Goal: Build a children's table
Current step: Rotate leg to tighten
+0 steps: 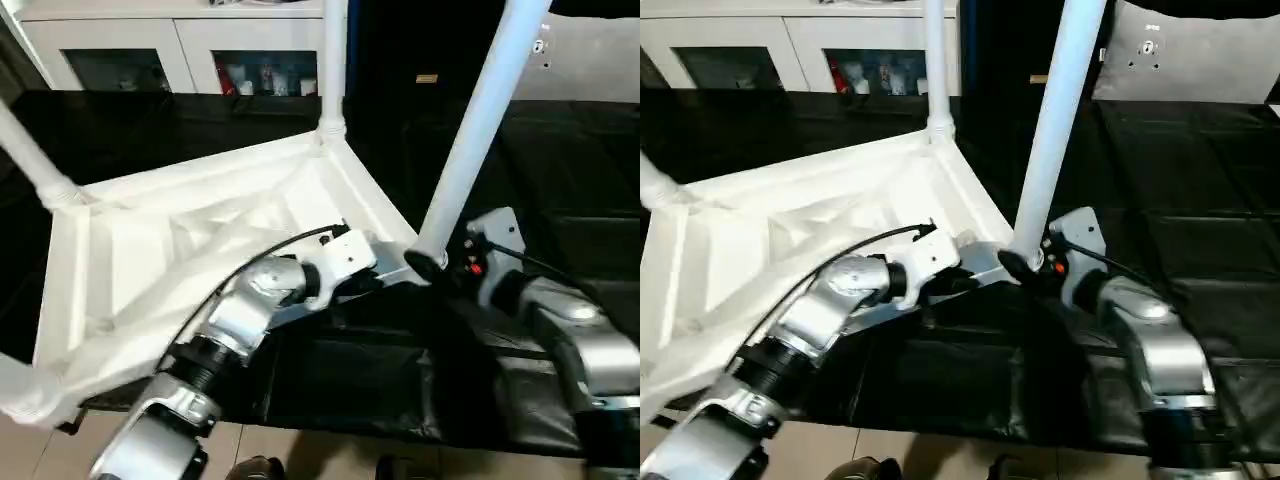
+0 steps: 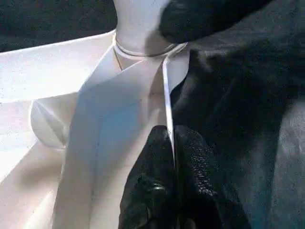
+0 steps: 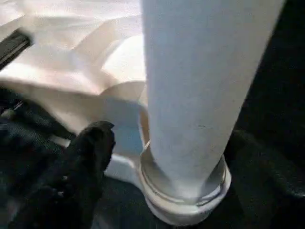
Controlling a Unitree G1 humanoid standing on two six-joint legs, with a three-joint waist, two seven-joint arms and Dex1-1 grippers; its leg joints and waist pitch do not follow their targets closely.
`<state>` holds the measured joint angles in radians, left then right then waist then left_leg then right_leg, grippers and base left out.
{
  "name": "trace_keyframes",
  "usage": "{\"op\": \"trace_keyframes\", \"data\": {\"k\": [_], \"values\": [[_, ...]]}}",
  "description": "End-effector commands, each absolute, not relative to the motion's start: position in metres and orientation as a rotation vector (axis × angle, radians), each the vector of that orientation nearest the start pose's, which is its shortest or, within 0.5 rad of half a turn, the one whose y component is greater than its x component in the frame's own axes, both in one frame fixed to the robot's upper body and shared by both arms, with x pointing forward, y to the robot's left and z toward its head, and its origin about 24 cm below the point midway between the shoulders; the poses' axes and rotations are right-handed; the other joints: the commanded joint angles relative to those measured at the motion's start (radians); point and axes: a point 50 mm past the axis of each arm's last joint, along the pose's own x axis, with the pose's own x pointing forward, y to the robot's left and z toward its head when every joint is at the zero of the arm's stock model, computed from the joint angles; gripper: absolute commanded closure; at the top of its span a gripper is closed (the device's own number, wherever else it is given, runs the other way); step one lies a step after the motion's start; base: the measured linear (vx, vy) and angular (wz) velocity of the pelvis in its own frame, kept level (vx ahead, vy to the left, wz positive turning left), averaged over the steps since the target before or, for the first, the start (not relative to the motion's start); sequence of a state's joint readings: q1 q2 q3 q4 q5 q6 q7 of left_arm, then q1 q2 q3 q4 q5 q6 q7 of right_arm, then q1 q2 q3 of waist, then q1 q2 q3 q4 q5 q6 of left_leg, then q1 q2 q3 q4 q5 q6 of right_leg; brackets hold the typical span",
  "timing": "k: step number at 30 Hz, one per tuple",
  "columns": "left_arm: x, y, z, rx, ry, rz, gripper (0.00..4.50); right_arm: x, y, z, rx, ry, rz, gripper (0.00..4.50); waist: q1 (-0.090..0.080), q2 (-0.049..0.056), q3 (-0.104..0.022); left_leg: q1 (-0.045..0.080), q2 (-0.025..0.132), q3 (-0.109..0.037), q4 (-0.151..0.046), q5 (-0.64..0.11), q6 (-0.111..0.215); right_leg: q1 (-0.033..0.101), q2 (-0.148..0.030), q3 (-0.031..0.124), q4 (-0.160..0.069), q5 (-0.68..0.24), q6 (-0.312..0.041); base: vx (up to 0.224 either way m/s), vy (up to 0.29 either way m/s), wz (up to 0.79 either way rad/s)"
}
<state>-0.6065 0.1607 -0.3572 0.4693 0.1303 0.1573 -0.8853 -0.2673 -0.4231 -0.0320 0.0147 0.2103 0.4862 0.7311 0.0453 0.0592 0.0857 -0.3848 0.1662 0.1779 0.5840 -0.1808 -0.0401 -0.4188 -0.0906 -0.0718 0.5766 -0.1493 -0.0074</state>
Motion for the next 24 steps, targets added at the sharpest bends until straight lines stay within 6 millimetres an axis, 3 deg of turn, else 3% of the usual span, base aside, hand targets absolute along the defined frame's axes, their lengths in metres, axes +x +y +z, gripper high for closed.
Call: {"op": "trace_keyframes", "data": {"k": [1,5,6,8,9,12,13,15,18,24], "values": [[0.322,0.065,0.068,0.560,0.255,-1.279,4.50,0.281,-0.193,0.085,-0.133,0.290,0.822,0.41,0.008,-0.020,-0.069,0.009,0.053,-0.018,-0.065,-0.204,0.114,0.060,-0.061,0.042,-0.075,-0.304,-0.211,0.000,0.000,0.00],[0.319,0.074,0.070,0.577,0.252,-1.376,4.50,0.280,-0.201,0.091,-0.167,0.277,0.886,0.03,0.012,-0.018,-0.069,0.011,0.057,-0.020,-0.067,-0.219,0.107,0.058,-0.061,0.042,-0.073,-0.313,-0.211,0.000,0.000,0.00],[0.318,0.074,0.072,0.574,0.246,-1.410,4.50,0.280,-0.202,0.092,-0.188,0.277,0.902,0.03,0.013,-0.013,-0.069,0.012,0.058,-0.021,-0.067,-0.222,0.105,0.057,-0.062,0.042,-0.073,-0.314,-0.214,0.000,0.000,0.00],[0.316,0.074,0.074,0.572,0.238,-1.453,4.50,0.280,-0.204,0.093,-0.218,0.282,0.938,0.03,0.017,-0.015,-0.070,0.014,0.059,-0.019,-0.067,-0.217,0.100,0.057,-0.062,0.043,-0.070,-0.291,-0.228,0.000,0.000,0.00],[0.316,0.074,0.075,0.575,0.238,-1.472,4.50,0.278,-0.203,0.094,-0.220,0.286,0.970,0.03,0.019,-0.025,-0.070,0.016,0.060,-0.016,-0.065,-0.213,0.104,0.056,-0.061,0.044,-0.070,-0.276,-0.235,0.000,0.000,0.00],[0.313,0.074,0.074,0.598,0.231,-1.520,4.50,0.272,-0.201,0.095,-0.204,0.308,1.076,0.03,0.029,-0.020,-0.072,0.012,0.061,-0.016,-0.061,-0.185,0.125,0.060,-0.063,0.043,-0.062,-0.243,-0.248,0.000,0.000,0.00],[0.313,0.075,0.073,0.606,0.236,-1.540,4.50,0.270,-0.200,0.095,-0.198,0.313,1.116,0.31,0.035,-0.020,-0.074,0.011,0.063,-0.016,-0.058,-0.159,0.140,0.061,-0.063,0.044,-0.057,-0.208,-0.256,0.000,0.000,0.00],[0.311,0.076,0.072,0.609,0.240,-1.564,4.50,0.269,-0.200,0.095,-0.185,0.322,1.142,0.31,0.042,-0.020,-0.073,0.012,0.062,-0.014,-0.057,-0.160,0.145,0.059,-0.064,0.043,-0.057,-0.215,-0.259,0.000,0.000,0.00],[0.310,0.078,0.070,0.607,0.245,-1.594,4.50,0.270,-0.201,0.093,-0.178,0.333,1.166,0.63,0.046,-0.027,-0.071,0.013,0.063,-0.014,-0.060,-0.176,0.133,0.058,-0.064,0.043,-0.060,-0.250,-0.253,0.000,0.000,0.00],[0.308,0.084,0.068,0.609,0.259,-1.618,4.50,0.270,-0.206,0.090,-0.168,0.357,1.192,1.09,0.045,-0.025,-0.069,0.013,0.063,-0.016,-0.063,-0.195,0.113,0.058,-0.065,0.043,-0.064,-0.303,-0.234,0.000,0.000,0.00]]}}
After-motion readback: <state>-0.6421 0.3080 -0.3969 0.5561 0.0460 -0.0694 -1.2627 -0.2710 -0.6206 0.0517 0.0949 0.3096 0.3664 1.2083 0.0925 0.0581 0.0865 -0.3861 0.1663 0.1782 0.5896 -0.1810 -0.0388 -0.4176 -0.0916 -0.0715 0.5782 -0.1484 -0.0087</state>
